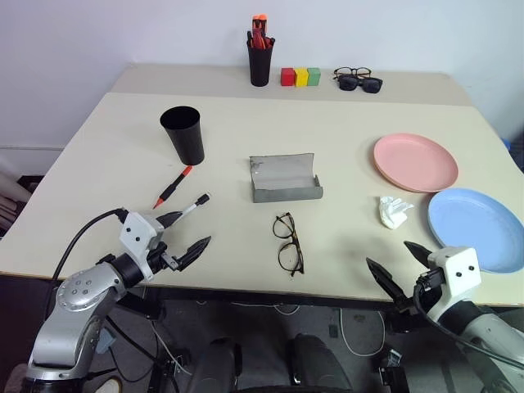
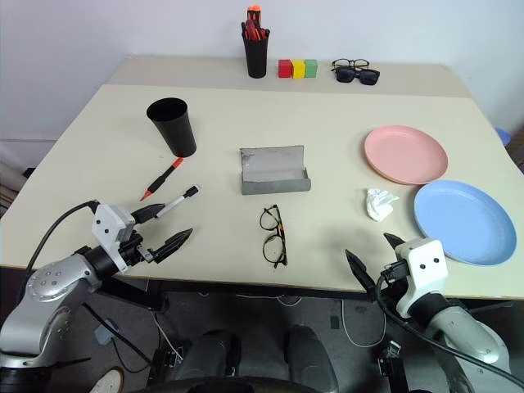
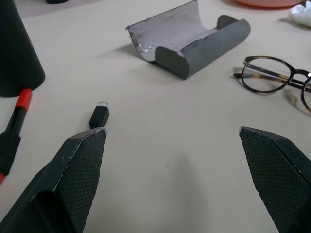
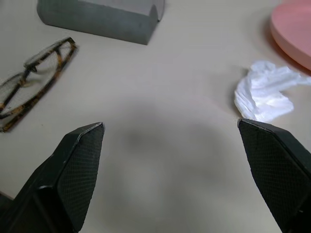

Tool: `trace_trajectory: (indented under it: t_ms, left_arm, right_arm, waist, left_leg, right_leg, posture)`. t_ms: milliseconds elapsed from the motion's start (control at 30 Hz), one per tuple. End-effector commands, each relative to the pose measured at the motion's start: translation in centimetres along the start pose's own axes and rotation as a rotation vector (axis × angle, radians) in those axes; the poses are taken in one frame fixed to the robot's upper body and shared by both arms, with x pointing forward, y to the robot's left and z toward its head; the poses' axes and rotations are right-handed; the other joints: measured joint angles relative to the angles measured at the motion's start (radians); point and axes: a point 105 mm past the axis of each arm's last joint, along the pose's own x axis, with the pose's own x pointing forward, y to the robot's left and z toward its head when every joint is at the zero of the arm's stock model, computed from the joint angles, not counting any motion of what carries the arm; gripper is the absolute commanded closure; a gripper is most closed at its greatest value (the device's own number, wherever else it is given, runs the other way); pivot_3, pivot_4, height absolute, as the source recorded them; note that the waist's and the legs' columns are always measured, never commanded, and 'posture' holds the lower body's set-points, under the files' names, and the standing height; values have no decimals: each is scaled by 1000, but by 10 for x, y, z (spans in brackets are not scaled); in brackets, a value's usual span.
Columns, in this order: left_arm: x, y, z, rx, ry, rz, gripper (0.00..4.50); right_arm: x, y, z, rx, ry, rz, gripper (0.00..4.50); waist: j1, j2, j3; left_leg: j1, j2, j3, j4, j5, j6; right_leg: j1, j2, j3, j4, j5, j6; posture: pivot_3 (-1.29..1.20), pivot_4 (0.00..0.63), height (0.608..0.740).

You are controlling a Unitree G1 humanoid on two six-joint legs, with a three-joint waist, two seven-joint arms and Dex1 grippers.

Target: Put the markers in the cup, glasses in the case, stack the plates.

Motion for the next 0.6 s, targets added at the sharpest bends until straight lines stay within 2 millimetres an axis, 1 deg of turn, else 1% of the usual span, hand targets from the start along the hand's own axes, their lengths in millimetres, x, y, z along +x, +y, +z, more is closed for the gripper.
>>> trace_trajectory:
  t_ms: [33,133,200,367,400,500,567,600]
  left_arm:
    - [-3,4,8,26,-27,35,19]
    - [0,0,7,20,-27,28,19]
    - [2,-3,5,19,-23,25,19]
    - [1,-6,2,12,-17,25,19]
    - [3,-3,4,-1,-22,48,19]
    - [13,10,12,-75,-36,114,19]
    - [20,15,14,-93,-6,135,19]
    - [24,17,13,-81,26,146,19]
  right_arm:
    - [5,1,7,-43,-23,27,28]
    - [7,3,10,-52,-31,50,28]
    - [8,0,9,-79,-24,49,28]
    - [9,-3,9,-111,-29,41,28]
    - [12,-2,13,-124,-47,46,28]
    - [24,3,33,-166,-144,96,28]
    - [33,11,38,-201,-154,184,28]
    - [37,17,40,-202,-158,257,28]
  waist:
    - [1,0,0]
    - [3,0,0]
    - [3,0,0]
    - [2,0,0]
    - [1,0,0]
    - [1,0,0]
    - [1,0,0]
    - [1,0,0]
  left_leg:
    - [0,0,0,0,0,0]
    - [0,0,0,0,0,0]
    - [0,0,0,0,0,0]
    - [0,0,0,0,0,0]
    - [0,0,0,0,0,0]
    - [0,0,0,1,0,0]
    - [0,0,0,3,0,0]
    - [0,0,0,3,0,0]
  right_leg:
    - [0,0,0,0,0,0]
    - [0,0,0,0,0,0]
    - [0,0,0,0,0,0]
    - [0,0,0,0,0,0]
    - [0,0,0,0,0,0]
    - [0,0,0,1,1,1]
    - [1,0,0,1,1,1]
    - [1,1,0,1,2,2]
  posture:
    - [0,150,740]
    - [0,150,740]
    - [0,150,740]
    - [0,150,740]
    - [0,150,740]
    - [0,150,740]
    - [0,150,740]
    - [0,150,740]
